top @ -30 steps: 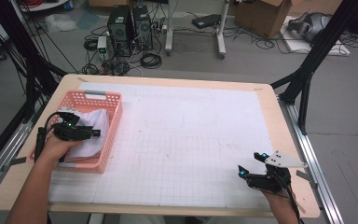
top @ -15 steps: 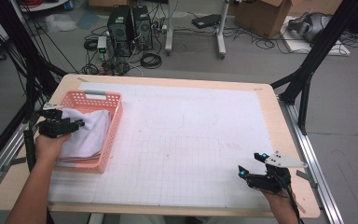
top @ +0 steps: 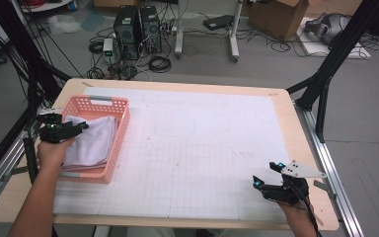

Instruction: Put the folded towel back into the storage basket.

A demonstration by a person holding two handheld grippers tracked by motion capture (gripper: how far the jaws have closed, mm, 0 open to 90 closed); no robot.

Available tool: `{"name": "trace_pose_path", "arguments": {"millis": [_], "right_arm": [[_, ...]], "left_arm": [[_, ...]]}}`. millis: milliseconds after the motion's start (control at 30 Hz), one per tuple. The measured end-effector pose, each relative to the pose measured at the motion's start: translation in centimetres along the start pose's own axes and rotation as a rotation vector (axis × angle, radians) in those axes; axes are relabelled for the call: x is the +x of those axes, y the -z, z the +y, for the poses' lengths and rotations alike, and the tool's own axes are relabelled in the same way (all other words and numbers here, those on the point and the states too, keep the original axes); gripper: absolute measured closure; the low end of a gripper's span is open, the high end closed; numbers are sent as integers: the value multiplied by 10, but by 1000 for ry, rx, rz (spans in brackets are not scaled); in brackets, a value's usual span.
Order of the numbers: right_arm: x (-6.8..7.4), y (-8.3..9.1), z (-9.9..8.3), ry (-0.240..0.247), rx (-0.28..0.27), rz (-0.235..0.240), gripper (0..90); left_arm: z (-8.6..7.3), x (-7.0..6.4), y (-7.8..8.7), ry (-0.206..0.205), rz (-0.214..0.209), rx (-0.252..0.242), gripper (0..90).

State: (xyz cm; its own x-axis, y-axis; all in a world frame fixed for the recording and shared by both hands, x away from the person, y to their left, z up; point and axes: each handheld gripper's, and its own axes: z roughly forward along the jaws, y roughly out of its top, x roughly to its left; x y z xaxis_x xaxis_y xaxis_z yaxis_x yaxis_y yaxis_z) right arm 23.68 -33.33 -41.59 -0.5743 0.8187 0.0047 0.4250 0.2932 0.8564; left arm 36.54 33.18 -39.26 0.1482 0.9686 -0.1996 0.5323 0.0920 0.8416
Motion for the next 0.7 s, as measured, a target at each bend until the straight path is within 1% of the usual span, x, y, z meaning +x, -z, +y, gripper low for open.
{"name": "trace_pose_path", "arguments": {"millis": [33, 67, 100, 167, 200, 233, 267, 333, 467, 500, 533, 567, 633, 700], "right_arm": [[0, 0, 0, 1, -1, -1, 189], [1, 0, 0, -3, -1, -2, 189], [1, 0, 0, -3, -6, 1, 189], [1, 1, 1, -8, -17, 7, 189], [1, 1, 1, -12, -20, 6, 189], [2, 1, 2, -16, -22, 8, 189], [2, 1, 2, -8, -24, 11, 189], [2, 2, 2, -9, -27, 13, 189], [3, 2, 3, -2, -35, 11, 189], [3, 3, 3, -4, -37, 13, 189], [3, 3, 4, -1, -41, 13, 189], [3, 4, 4, -1, -45, 13, 189], [3, 5, 4, -1, -54, 18, 189], [3, 6, 4, 0, -65, 17, 189]], "left_arm": [[1, -1, 5, 9, -28, -35, 376], [3, -2, 9, 14, -66, -68, 351], [4, -3, 13, 18, -92, -102, 334], [6, -7, 22, 7, -118, -151, 292], [7, -10, 26, 7, -140, -178, 279], [8, -13, 30, 5, -170, -208, 259], [8, -17, 34, -1, -190, -229, 237], [8, -28, 42, -19, -217, -265, 211], [4, -53, 54, -71, -286, -322, 210], [2, -58, 56, -95, -306, -330, 209], [0, -64, 58, -117, -319, -337, 207], [-1, -69, 59, -126, -336, -343, 206], [-5, -77, 60, -145, -383, -339, 208], [-8, -84, 60, -176, -403, -345, 210]]}}
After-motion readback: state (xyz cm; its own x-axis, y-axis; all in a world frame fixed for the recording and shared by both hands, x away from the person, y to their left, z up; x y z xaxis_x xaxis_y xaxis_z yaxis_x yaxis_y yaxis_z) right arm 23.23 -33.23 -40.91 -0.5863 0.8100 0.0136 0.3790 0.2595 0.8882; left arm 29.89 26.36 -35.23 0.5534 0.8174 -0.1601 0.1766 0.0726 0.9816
